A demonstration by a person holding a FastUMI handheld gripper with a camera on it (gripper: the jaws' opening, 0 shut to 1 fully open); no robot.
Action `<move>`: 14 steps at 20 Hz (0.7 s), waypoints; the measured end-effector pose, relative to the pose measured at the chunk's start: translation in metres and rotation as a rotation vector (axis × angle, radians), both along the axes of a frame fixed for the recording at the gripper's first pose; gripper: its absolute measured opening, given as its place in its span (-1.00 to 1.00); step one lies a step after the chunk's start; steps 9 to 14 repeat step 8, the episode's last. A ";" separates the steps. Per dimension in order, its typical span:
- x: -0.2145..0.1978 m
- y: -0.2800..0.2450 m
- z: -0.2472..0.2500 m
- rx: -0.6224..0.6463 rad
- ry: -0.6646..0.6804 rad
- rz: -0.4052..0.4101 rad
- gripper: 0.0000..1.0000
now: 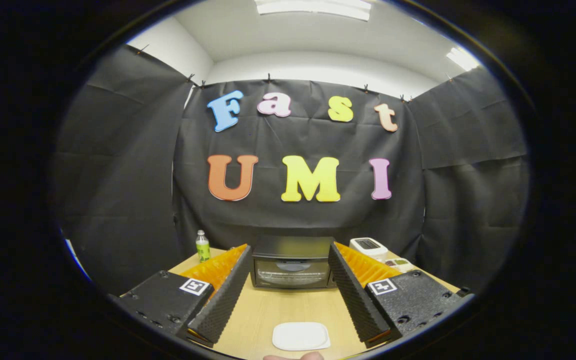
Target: Open the toaster oven, put the food inside, and close the toaster oven door.
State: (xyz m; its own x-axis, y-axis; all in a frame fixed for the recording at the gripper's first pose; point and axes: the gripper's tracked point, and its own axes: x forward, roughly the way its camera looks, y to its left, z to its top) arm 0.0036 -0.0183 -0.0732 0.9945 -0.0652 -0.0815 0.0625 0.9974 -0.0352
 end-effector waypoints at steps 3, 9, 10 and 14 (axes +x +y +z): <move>-0.001 0.000 0.002 -0.002 -0.002 -0.002 0.99; -0.001 0.000 0.003 0.001 -0.012 -0.002 0.99; -0.001 0.000 0.003 0.001 -0.012 -0.002 0.99; -0.001 0.000 0.003 0.001 -0.012 -0.002 0.99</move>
